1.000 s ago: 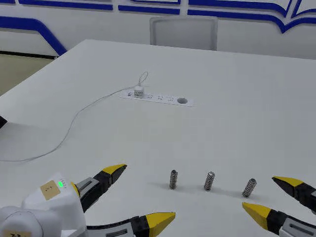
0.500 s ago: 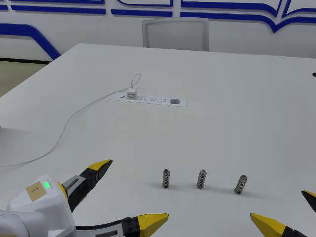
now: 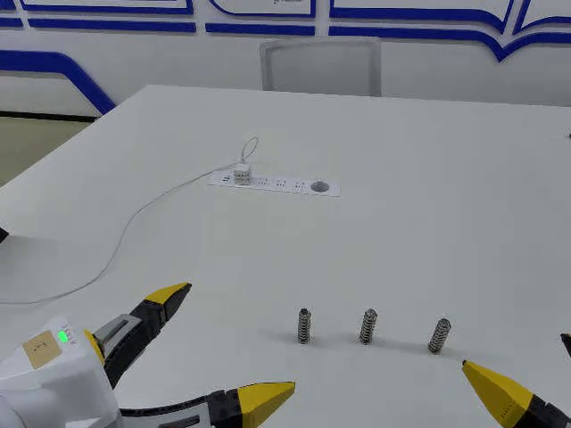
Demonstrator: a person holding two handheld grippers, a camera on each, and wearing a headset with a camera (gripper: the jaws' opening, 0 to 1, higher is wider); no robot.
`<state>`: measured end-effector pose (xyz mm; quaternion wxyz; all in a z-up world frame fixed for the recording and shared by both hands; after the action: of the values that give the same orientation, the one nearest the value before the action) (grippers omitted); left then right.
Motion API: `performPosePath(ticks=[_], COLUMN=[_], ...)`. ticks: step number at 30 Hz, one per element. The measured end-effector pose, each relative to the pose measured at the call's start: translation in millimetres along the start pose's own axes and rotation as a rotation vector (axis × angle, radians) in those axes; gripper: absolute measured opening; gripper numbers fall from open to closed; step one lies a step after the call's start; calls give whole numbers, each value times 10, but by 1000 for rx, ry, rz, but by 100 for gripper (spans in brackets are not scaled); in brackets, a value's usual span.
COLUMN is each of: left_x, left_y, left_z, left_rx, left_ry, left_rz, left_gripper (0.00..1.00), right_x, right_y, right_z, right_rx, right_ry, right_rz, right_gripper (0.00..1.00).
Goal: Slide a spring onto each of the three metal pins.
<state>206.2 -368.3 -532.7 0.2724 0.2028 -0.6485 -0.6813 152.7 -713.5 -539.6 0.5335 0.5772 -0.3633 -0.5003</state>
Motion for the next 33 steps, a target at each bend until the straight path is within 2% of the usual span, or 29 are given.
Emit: performPosePath(ticks=[3,6,13,17,21,24,27,31,33], left_x=[-24,-34,-14,-26,-58,-96,-109,-92,-83], left_y=[-3,3,-36,-65,-54,-58,-42,-26,-40], left_z=[15,22,0,-9,11,36,46,47,35], left_rx=[11,21,-10,-24,-8,-15,1,6,-8], left_ry=[25,33,19,17,54,86,103,108,105], left_rz=[7,7,5,28,55,44,45,36,35], left_gripper=[100,100,100,100,100,100,100,100,100], right_x=[37,45,47,64,75,90,89,54,49], right_y=[7,-23,-34,-35,-55,-68,-68,-82,-87], right_z=[-9,-23,-16,-10,-5,-5,-2,-9,-11], right_rx=[8,-4,-10,-7,-16,-24,-20,-34,-42], right_ry=[-3,-1,-14,-20,-20,-26,-27,-14,-11], right_rz=[21,6,11,10,0,-27,-47,-47,-41], right_gripper=[83,83,83,83,82,82,81,81,81])
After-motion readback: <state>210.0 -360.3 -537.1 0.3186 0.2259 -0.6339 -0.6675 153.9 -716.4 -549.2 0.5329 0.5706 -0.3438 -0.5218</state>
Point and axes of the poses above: the centre of the closed fingertips' face, and the gripper's own axes: z roughly backward along the fingers, x roughly to its right, y roughly out of its top, the point moved 9 cm from there along z, roughly backward along the fingers, and after that the axes turned 5 degrees about -y, right-handed, at the moved point
